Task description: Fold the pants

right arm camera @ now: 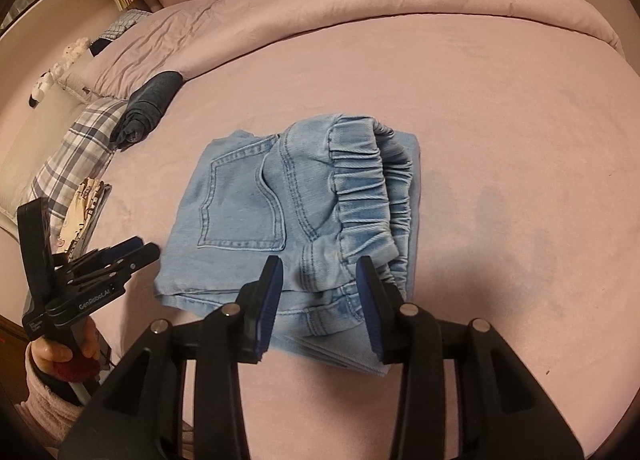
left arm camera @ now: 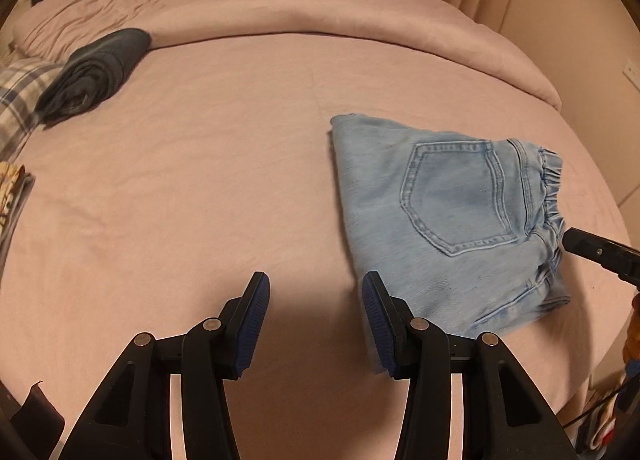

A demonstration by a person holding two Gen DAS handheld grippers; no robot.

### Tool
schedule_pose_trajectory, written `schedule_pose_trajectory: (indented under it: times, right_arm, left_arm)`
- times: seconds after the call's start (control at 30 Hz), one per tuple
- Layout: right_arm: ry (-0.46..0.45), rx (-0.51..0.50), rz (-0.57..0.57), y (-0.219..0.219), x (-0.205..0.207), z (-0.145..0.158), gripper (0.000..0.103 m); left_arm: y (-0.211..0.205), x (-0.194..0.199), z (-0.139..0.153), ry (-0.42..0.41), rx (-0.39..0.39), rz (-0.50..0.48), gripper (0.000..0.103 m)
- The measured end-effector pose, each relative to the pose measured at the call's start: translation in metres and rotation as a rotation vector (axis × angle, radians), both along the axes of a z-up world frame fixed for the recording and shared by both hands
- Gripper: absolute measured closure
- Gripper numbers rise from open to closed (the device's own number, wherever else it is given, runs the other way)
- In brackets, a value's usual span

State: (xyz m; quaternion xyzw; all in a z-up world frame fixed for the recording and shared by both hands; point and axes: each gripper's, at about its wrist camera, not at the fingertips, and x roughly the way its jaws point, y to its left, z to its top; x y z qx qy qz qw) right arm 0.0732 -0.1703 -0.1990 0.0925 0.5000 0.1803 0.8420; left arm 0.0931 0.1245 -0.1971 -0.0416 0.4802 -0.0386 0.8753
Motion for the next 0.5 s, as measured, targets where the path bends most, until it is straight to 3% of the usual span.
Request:
schedule_pose_trajectory:
  times: [0.1,0.23,0.5]
  right_arm:
    - [0.002,-0.019,-0.007,0.0021,0.0025,-0.0006,0.060]
    - [0.013,-0.018,-0.010,0.0043,0.0065,-0.0028,0.056]
    - [0.032,0.026,-0.009,0.0015,0.0083,-0.0070,0.050]
  left_arm:
    - [0.0032,0.0016,-0.0018,0.011,-0.019,0.011,0.055]
    - [0.0074,-0.0003,-0.0028,0.035,-0.045,0.020,0.044]
    - [0.0090,0.0055,-0.0051,0.057,-0.124,0.012,0.043]
